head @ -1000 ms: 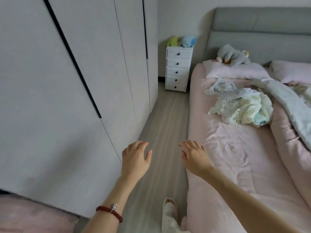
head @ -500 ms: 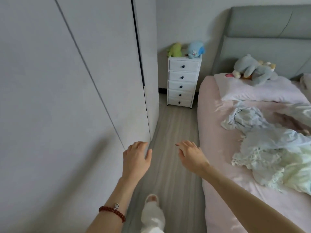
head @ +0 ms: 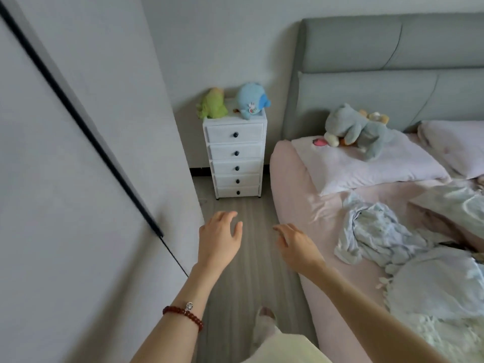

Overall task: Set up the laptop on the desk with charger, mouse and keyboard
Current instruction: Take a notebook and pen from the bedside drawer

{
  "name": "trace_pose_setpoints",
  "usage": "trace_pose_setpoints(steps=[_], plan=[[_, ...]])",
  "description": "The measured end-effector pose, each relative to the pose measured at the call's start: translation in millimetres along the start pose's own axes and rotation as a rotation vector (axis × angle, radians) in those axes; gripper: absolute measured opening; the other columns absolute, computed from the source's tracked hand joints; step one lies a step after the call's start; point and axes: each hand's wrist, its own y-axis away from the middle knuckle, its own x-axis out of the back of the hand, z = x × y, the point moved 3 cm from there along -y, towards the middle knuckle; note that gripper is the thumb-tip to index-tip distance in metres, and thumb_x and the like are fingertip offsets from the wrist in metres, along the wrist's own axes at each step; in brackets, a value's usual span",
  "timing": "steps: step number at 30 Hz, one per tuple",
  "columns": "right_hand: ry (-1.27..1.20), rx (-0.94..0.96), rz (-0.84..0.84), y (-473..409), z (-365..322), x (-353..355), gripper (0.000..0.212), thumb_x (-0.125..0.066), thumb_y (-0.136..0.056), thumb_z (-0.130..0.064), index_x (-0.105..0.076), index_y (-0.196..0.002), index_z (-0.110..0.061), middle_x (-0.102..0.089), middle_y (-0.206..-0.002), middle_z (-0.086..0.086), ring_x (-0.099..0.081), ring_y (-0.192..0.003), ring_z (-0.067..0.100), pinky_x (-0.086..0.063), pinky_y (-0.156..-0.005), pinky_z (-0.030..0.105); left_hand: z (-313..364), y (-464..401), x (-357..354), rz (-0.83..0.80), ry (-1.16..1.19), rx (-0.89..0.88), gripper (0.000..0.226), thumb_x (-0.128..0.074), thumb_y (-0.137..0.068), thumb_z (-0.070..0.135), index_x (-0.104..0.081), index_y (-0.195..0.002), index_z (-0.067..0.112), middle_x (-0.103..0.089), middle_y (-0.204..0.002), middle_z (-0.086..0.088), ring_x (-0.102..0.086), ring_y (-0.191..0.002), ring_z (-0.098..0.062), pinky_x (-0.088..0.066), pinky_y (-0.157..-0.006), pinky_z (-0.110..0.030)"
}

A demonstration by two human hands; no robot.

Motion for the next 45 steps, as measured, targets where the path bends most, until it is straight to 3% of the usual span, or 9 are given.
trace_pose_setpoints(steps=[8, 15, 20, 23, 27, 31, 36, 41, 45], plan=[[-0.035, -0.082, 0.001, -240, 54, 36, 0.036, -0.035, -0.096, -0.019, -0.048, -0.129, -0.016, -0.052, -0.132, 0.006, -0.051, -0.117, 0.024, -0.043, -0.097, 0.035, -19, -231, -57, -0.016, -0.037, 0.0, 0.032, -0.048, -0.092, 0.032, -0.057, -0.119, 0.017, -0.061, -0.12, -0.001, -0.056, -0.111, -0.02, -0.041, -0.094, -0.036], [-0.085, -0.156, 0.016, -412, 54, 63, 0.034, -0.037, -0.095, -0.02, -0.05, -0.126, -0.016, -0.059, -0.122, 0.006, -0.057, -0.107, 0.025, -0.046, -0.091, 0.034, -33, -398, -81, -0.012, -0.164, 0.048, 0.027, -0.048, -0.09, 0.028, -0.06, -0.11, 0.015, -0.066, -0.104, -0.004, -0.06, -0.096, -0.023, -0.046, -0.085, -0.039], [-0.179, -0.267, -0.015, -543, 56, 36, 0.034, -0.038, -0.095, -0.025, -0.05, -0.126, -0.018, -0.061, -0.123, 0.006, -0.057, -0.109, 0.026, -0.046, -0.091, 0.035, -84, -530, -127, -0.089, -0.267, -0.038, 0.04, -0.052, -0.088, 0.023, -0.051, -0.126, 0.01, -0.056, -0.127, -0.01, -0.052, -0.115, -0.029, -0.044, -0.091, -0.041], [-0.217, -0.353, -0.054, -616, 60, 4, 0.036, -0.039, -0.095, -0.025, -0.048, -0.129, -0.016, -0.061, -0.123, 0.009, -0.055, -0.112, 0.029, -0.046, -0.091, 0.037, -127, -601, -162, -0.206, -0.316, -0.058, 0.055, -0.05, -0.09, 0.026, -0.034, -0.14, 0.01, -0.032, -0.148, -0.014, -0.03, -0.136, -0.031, -0.036, -0.1, -0.047], [-0.281, -0.494, -0.097, -707, 64, -43, 0.041, -0.039, -0.095, -0.029, -0.043, -0.132, -0.013, -0.059, -0.124, 0.01, -0.052, -0.116, 0.029, -0.042, -0.091, 0.037, -175, -669, -198, -0.287, -0.353, -0.16, 0.063, -0.053, -0.089, 0.03, -0.028, -0.143, 0.011, -0.021, -0.153, -0.015, -0.016, -0.142, -0.034, -0.025, -0.109, -0.055], [-0.38, -0.583, -0.07, -756, 59, -76, 0.043, -0.039, -0.095, -0.035, -0.044, -0.128, -0.009, -0.06, -0.122, 0.01, -0.053, -0.114, 0.03, -0.041, -0.085, 0.036, -195, -690, -214, -0.28, -0.331, -0.19, 0.062, -0.048, -0.09, 0.034, -0.027, -0.143, 0.01, -0.024, -0.153, -0.012, -0.018, -0.141, -0.033, -0.013, -0.113, -0.052], [-0.382, -0.655, 0.043, -777, 59, -98, 0.026, -0.043, -0.094, -0.037, -0.047, -0.095, -0.011, -0.065, -0.102, 0.013, -0.059, -0.095, 0.034, -0.034, -0.065, 0.032, -206, -694, -219, -0.268, -0.31, -0.213, 0.059, -0.033, -0.089, 0.036, -0.031, -0.142, 0.009, -0.029, -0.15, -0.011, -0.023, -0.14, -0.032, -0.013, -0.113, -0.051], [-0.287, -0.629, 0.01, -759, 62, -99, 0.031, -0.046, -0.092, -0.038, -0.05, -0.095, -0.007, -0.067, -0.097, 0.016, -0.06, -0.092, 0.037, -0.038, -0.067, 0.035, -208, -696, -215, -0.311, -0.287, -0.198, 0.057, -0.027, -0.093, 0.037, -0.028, -0.143, 0.011, -0.022, -0.153, -0.006, -0.014, -0.142, -0.026, -0.01, -0.116, -0.047], [-0.189, -0.62, -0.08, -714, 60, -100, 0.034, -0.04, -0.093, -0.043, -0.052, -0.095, -0.011, -0.068, -0.093, 0.01, -0.062, -0.087, 0.032, -0.039, -0.066, 0.033, -203, -690, -209, -0.354, -0.307, -0.174, 0.054, -0.043, -0.094, 0.03, -0.031, -0.142, 0.009, -0.025, -0.152, -0.01, -0.018, -0.141, -0.032, -0.016, -0.114, -0.054]])
